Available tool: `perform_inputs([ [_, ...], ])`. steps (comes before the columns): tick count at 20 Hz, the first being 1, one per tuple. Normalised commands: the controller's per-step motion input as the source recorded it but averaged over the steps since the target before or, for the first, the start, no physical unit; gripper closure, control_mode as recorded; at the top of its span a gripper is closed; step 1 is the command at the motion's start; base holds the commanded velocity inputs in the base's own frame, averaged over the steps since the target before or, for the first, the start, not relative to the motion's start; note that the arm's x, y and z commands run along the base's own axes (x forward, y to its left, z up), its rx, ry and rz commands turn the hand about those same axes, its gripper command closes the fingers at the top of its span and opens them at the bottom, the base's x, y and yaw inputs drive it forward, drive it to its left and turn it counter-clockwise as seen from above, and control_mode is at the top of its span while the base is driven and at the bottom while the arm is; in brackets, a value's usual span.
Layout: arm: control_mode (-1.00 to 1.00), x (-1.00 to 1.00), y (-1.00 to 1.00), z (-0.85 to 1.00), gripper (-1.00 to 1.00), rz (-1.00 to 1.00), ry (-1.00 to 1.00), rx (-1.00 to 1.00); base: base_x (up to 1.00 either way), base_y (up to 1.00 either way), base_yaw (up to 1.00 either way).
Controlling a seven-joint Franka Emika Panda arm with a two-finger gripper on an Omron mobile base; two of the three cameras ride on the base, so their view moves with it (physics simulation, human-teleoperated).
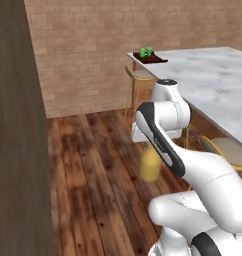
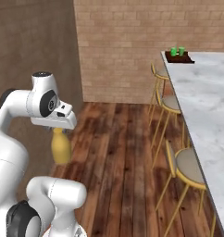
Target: There is a tray on the dining counter. Grab the cup, mug, and pitcher and place them on the tray. The pitcher may be placed next to the tray if it cannot fit the tray.
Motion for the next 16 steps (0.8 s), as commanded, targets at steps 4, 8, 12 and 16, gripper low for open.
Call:
perform_inputs([
  [4, 1.0, 0.0, 0.0, 0.0, 1.0, 0.0, 0.0, 0.0, 0.97, 0.0, -0.01],
  [8, 1.0, 0.0, 0.0, 0.0, 1.0, 0.0, 0.0, 0.0, 0.99, 0.0, -0.02],
  [12, 1.0, 0.0, 0.0, 0.0, 1.0, 0.0, 0.0, 0.0, 1.0, 0.0, -0.02],
  [16, 1.0, 0.0, 0.0, 0.0, 1.0, 0.0, 0.0, 0.0, 1.0, 0.0, -0.03],
])
